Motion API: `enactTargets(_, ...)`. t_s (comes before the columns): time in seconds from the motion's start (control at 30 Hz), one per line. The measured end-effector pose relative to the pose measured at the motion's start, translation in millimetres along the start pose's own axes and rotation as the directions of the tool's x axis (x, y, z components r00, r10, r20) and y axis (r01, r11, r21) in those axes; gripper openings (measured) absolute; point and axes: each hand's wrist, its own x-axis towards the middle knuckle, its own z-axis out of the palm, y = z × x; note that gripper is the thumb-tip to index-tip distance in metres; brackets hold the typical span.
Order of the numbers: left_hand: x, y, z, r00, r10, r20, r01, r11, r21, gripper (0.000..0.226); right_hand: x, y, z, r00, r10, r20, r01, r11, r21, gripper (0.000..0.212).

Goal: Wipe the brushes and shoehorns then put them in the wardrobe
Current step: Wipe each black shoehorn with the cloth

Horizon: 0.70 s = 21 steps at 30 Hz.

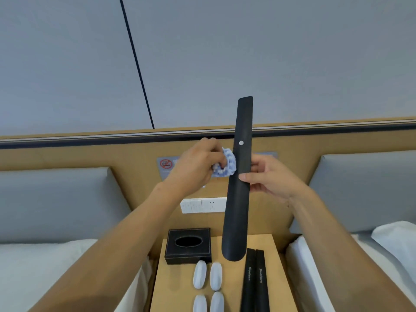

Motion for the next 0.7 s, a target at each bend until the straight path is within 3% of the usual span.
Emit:
enactTargets(0.2,-21.5,-6.6,54.2,0.991,-0.132,0.023,0.132,0.991,-0.035,0.02,-23.6,52.9,-10.6,0.979,0.18,-0.092,-0.183,0.983,-0.027,0.036)
enactTargets(0.37,-39.5,0.5,97.6,0.96,-0.265,0.086,0.271,0.96,-0.068,0.031,-42.6,113.5,-18.3,0.927,0.336,-0.167,-0.343,0.939,-0.014,0.056)
enactTargets(0.53,-63.5,6.4,135.6,0.912,-0.362,0.195,0.39,0.912,-0.128,0.027,-60.9,193.6,-26.0,0.806,0.497,-0.322,-0.543,0.837,-0.07,0.05)
enactTargets(0.7,-86.6,7.8,171.6,0.857,-0.434,0.279,0.479,0.87,-0.119,0.029,-81.2,273.9,-35.6,0.667,0.612,-0.424,-0.729,0.654,-0.203,0.049)
